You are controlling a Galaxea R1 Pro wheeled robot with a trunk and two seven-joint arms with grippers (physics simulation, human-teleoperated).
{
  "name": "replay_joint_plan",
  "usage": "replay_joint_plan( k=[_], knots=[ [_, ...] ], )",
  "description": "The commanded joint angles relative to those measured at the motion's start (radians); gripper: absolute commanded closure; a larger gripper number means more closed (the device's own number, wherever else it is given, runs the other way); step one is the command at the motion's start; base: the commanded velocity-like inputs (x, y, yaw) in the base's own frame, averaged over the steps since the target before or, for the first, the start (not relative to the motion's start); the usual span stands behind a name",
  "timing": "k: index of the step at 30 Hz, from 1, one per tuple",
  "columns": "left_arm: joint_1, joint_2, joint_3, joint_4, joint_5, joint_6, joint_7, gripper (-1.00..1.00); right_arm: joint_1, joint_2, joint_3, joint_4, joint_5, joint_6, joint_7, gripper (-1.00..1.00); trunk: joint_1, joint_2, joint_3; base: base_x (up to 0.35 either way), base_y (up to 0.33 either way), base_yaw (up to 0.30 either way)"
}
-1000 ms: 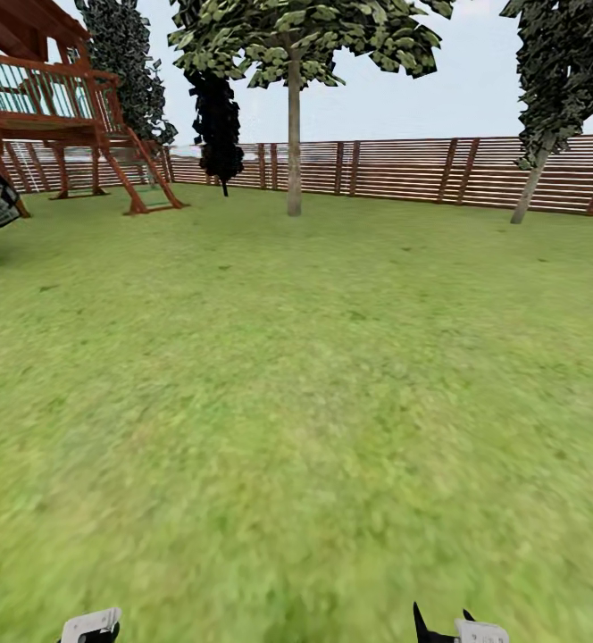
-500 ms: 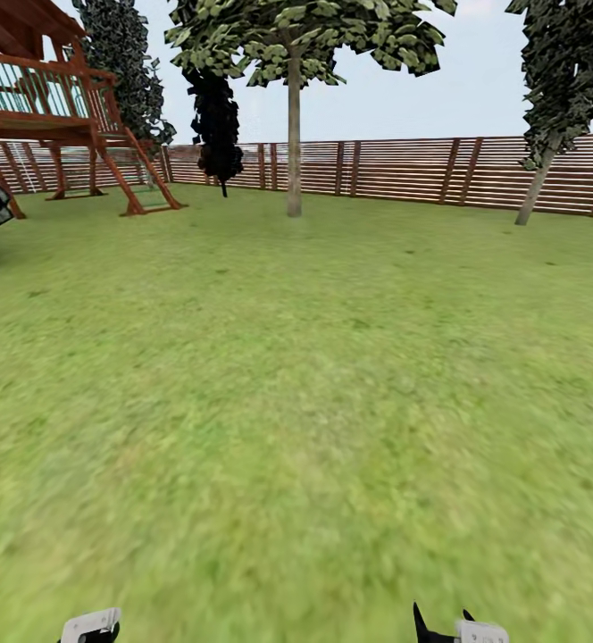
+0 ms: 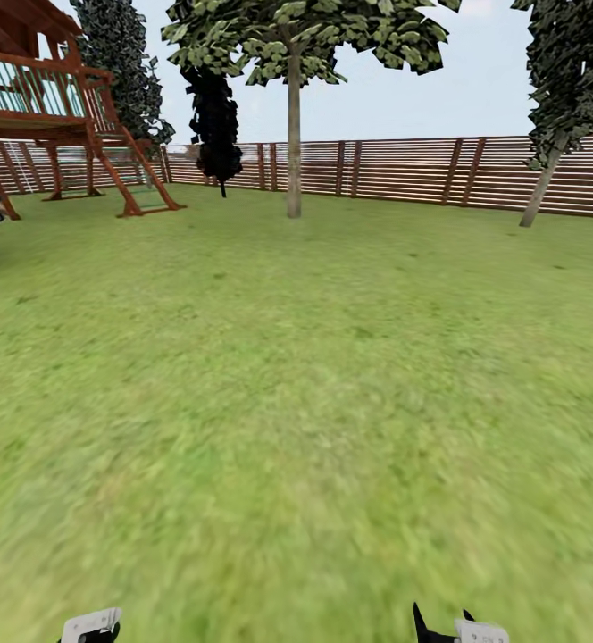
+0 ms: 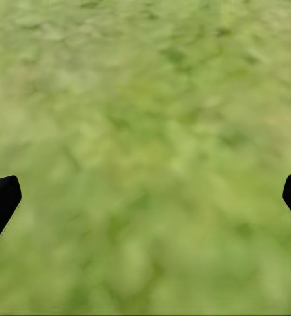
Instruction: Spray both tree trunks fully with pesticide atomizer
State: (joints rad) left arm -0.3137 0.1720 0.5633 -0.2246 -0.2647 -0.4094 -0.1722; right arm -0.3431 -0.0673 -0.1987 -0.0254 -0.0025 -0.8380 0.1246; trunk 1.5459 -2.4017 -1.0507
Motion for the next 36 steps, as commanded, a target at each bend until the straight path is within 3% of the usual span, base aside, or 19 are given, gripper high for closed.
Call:
replay_joint_plan(
  k=[1,36],
  knots=[
    [-0.001,0.000,0.009,0.001,-0.007,-0.003,-0.006,1.00,-0.001,0.000,-0.008,0.001,-0.001,-0.002,0.009,-1.00,0.000,0.000,-0.001,0.340,0.000,0.000],
    [-0.001,0.000,0.009,0.001,-0.007,-0.003,-0.006,1.00,-0.001,0.000,-0.008,0.001,-0.001,-0.002,0.009,-1.00,0.000,0.000,-0.001,0.340,0.000,0.000]
  ],
)
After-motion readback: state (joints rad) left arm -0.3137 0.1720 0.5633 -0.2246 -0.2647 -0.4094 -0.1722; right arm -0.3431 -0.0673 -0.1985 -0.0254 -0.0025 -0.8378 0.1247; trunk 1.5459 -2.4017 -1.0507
